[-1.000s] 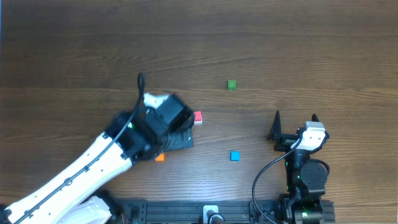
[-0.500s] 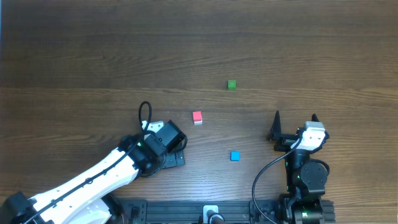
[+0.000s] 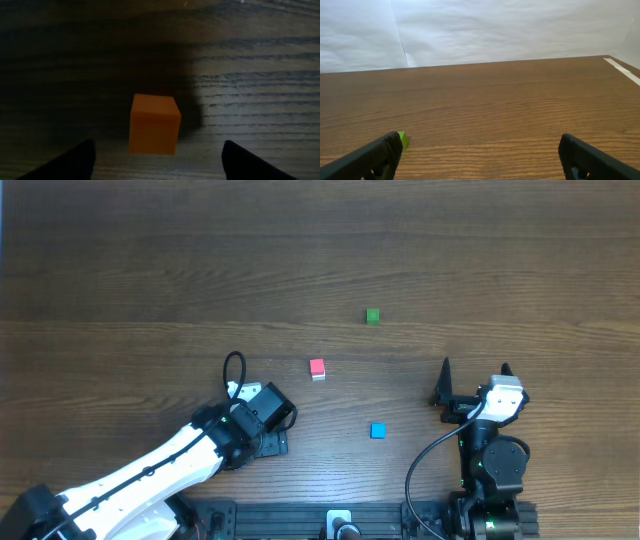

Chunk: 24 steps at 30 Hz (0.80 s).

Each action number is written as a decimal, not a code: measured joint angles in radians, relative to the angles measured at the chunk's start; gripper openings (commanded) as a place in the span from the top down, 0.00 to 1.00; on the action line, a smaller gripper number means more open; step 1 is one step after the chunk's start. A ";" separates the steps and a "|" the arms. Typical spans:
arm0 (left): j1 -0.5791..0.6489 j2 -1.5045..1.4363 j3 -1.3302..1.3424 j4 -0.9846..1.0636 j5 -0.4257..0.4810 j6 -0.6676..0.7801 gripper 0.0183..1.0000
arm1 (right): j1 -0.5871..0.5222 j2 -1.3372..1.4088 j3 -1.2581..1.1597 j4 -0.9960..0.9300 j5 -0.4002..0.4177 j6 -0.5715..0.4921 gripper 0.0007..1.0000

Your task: Stack Cubes

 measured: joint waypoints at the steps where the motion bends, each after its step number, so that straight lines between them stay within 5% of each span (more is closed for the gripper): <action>1: 0.000 0.003 -0.002 0.004 -0.001 0.002 0.25 | 0.000 0.000 0.000 0.000 0.000 0.000 0.01; 12: 0.003 0.032 -0.004 0.013 -0.023 0.002 0.41 | 0.000 0.000 0.000 0.000 0.000 0.000 0.01; 24: 0.043 0.033 -0.004 0.024 -0.057 0.003 0.45 | 0.000 0.000 0.000 0.000 0.000 0.000 0.01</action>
